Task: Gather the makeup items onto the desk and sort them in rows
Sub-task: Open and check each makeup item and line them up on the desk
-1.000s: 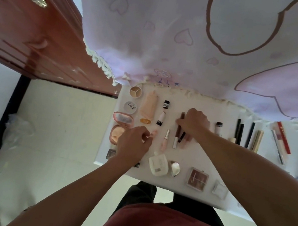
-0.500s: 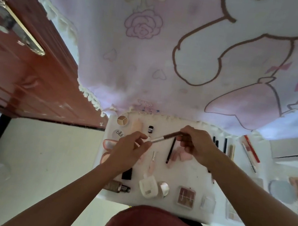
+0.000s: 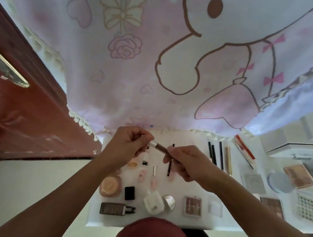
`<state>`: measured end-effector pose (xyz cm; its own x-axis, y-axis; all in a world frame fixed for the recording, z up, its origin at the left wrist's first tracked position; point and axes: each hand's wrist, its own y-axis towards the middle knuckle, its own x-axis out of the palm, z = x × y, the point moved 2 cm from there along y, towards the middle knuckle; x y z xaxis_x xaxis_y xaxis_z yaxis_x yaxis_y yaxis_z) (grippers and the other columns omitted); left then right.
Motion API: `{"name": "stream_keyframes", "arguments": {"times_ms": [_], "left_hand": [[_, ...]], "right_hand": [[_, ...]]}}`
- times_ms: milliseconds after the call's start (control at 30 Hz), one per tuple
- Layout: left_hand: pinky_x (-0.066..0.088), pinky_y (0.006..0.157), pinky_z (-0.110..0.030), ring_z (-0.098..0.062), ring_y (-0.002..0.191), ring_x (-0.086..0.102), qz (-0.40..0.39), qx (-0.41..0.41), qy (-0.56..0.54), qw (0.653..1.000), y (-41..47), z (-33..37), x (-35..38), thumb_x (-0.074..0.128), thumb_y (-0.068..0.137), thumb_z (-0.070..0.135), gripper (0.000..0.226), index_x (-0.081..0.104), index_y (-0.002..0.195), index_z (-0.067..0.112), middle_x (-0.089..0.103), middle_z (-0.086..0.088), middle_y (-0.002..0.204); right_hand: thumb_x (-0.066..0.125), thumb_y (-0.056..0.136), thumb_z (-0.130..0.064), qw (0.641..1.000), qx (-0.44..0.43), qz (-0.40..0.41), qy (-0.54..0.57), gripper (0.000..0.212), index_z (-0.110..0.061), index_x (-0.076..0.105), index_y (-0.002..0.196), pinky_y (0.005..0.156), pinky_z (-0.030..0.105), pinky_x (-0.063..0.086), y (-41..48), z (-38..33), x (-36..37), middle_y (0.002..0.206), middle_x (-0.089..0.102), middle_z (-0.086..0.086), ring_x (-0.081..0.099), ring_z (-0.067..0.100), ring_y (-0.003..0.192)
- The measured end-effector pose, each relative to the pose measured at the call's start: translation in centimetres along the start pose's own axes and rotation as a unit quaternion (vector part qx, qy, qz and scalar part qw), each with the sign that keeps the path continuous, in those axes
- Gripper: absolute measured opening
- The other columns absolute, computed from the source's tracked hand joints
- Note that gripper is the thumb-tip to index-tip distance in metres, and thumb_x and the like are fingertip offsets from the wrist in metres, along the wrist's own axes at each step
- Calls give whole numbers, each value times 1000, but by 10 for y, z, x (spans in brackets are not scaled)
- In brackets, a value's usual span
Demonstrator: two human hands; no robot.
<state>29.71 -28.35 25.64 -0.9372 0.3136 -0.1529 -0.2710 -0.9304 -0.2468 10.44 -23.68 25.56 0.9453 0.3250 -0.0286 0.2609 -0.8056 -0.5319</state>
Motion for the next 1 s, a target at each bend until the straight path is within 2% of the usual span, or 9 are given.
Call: {"name": "stream_keyframes", "arguments": {"times_ms": [200, 300, 367, 533, 700, 800, 900, 933, 1000], "left_hand": [[26, 42, -22, -14, 44, 33, 10, 1, -40, 999, -5, 13, -12, 56, 95, 6, 16, 67, 86, -2, 46, -9, 54], [27, 42, -22, -14, 44, 34, 16, 12, -39, 999, -10, 18, -16, 58, 94, 6, 16, 67, 86, -4, 47, -6, 52], [27, 42, -21, -14, 45, 34, 17, 23, -36, 999, -13, 20, -19, 59, 94, 8, 18, 66, 87, -7, 48, -7, 52], [28, 43, -22, -15, 46, 35, 18, 36, -27, 999, -18, 25, -25, 60, 93, 9, 16, 68, 88, -4, 49, -8, 54], [28, 43, -22, -16, 46, 35, 17, 41, -24, 999, -18, 28, -25, 59, 94, 9, 16, 68, 88, -3, 49, -7, 52], [28, 43, -23, -15, 46, 35, 13, 40, -26, 999, -17, 28, -23, 59, 94, 8, 16, 68, 87, -2, 50, -6, 52], [28, 44, -22, -15, 46, 36, 8, 37, -26, 999, -18, 29, -20, 59, 93, 8, 14, 70, 84, 3, 50, -4, 51], [28, 43, -22, -14, 46, 36, 7, 36, -28, 999, -19, 29, -19, 59, 93, 8, 14, 70, 83, 5, 50, -4, 51], [28, 43, -21, -14, 45, 36, 6, 36, -33, 999, -19, 30, -18, 60, 93, 7, 15, 69, 81, 7, 50, -4, 51]], "right_hand": [[54, 99, -31, 967, -143, 97, -189, 23, -22, 68, 84, 49, 22, 33, -2, -9, 11, 51, 45, -11, 37, 7, 48], [64, 93, -34, 957, -176, 124, -194, 5, -33, 64, 88, 53, 24, 36, -1, -7, 12, 57, 48, -11, 41, 7, 52], [65, 92, -34, 961, -174, 121, -178, 3, -34, 64, 90, 54, 26, 37, -3, -8, 13, 57, 49, -12, 42, 9, 54], [46, 101, -41, 980, -139, 92, -111, 38, -18, 72, 85, 53, 29, 30, -5, -15, 15, 54, 38, -9, 34, 15, 55], [66, 92, -21, 978, -149, 82, -122, 11, -13, 59, 94, 52, 24, 39, -9, -20, 14, 59, 54, -9, 44, 7, 51], [62, 95, -27, 981, -146, 73, -104, 14, -13, 61, 96, 52, 26, 34, -11, -20, 14, 57, 44, -2, 38, 15, 55], [45, 102, -37, 987, -126, 69, -72, 42, -7, 69, 88, 52, 26, 31, -11, -19, 13, 54, 38, -5, 32, 19, 56], [43, 103, -37, 987, -122, 71, -75, 44, -8, 71, 85, 53, 27, 31, -12, -19, 14, 53, 38, -6, 32, 18, 55], [49, 101, -32, 987, -121, 73, -80, 34, -9, 68, 85, 53, 28, 32, -12, -18, 14, 53, 41, -7, 35, 13, 52]]}}
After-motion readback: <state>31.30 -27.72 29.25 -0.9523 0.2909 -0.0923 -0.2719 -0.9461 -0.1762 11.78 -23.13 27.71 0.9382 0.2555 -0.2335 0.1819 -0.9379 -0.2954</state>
